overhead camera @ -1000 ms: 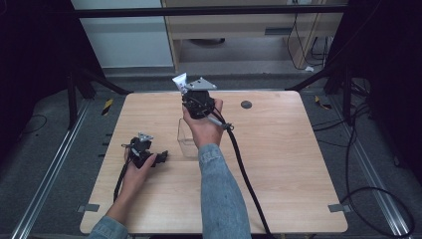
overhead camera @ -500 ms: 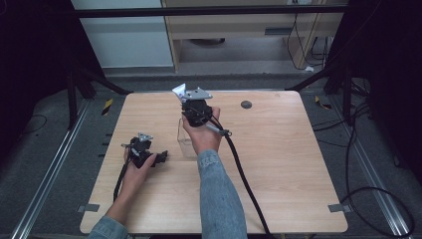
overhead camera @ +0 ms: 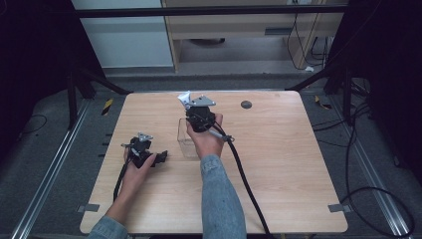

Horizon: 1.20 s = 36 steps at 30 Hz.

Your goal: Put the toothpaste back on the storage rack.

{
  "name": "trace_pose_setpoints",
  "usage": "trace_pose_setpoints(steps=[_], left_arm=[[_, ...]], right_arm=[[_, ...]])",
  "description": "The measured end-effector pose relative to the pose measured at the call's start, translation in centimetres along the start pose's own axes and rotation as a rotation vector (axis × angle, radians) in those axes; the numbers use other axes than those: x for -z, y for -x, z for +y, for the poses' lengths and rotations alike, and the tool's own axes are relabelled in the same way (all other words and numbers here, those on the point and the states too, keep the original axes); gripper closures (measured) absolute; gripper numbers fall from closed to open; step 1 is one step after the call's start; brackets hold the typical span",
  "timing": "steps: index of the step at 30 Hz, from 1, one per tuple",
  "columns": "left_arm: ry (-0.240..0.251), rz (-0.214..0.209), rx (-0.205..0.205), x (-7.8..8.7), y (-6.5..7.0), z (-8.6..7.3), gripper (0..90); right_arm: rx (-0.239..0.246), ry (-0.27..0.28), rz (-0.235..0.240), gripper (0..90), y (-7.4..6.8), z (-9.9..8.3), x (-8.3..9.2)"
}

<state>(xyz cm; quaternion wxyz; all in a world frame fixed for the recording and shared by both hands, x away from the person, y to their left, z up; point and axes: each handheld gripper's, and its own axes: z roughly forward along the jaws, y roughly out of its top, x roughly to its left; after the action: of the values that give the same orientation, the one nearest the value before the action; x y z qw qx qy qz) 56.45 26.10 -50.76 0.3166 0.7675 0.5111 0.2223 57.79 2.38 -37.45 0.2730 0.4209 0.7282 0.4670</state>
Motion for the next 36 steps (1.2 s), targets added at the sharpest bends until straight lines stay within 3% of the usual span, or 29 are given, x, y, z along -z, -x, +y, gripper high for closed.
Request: trace_pose_setpoints(steps=[10, 36], left_arm=[[0.0, 0.0, 0.002, 0.0, 0.0, 0.0, 0.0], [0.0, -0.003, -0.001, 0.0, 0.0, 0.0, 0.0]], right_arm=[[-0.001, -0.005, -0.013, 79.8, 0.5, -0.5, -0.3], [0.033, -0.054, -0.029, 79.8, -0.1, -1.1, -1.2]])
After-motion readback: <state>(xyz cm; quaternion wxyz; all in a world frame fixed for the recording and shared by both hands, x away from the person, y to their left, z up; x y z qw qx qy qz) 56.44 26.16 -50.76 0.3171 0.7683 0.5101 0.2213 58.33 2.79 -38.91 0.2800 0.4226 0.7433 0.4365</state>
